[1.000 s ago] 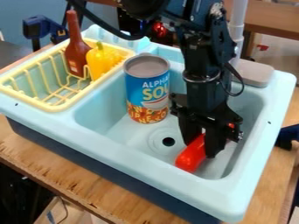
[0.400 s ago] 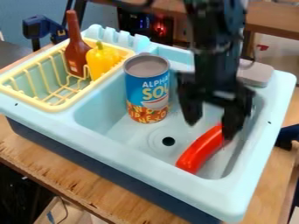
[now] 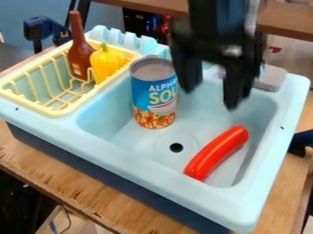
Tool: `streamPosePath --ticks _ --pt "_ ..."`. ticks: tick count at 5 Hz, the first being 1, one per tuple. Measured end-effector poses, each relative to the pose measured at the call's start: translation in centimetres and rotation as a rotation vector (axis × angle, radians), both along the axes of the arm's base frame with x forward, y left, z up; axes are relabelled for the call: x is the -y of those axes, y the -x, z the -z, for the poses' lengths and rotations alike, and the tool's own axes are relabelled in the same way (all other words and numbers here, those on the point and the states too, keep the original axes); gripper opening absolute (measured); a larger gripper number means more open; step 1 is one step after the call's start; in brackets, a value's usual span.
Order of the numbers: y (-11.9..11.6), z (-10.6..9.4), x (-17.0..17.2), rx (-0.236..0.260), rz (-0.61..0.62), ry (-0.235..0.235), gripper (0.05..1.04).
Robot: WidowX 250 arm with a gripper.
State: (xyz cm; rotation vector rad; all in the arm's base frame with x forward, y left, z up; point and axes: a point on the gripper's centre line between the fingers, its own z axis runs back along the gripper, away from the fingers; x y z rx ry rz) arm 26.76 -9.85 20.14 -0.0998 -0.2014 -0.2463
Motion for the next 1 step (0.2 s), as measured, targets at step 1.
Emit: streamPosePath --ticks 1 --pt "2.59 -0.88 -1.17 -0.066 0.009 -0.133 1.001"
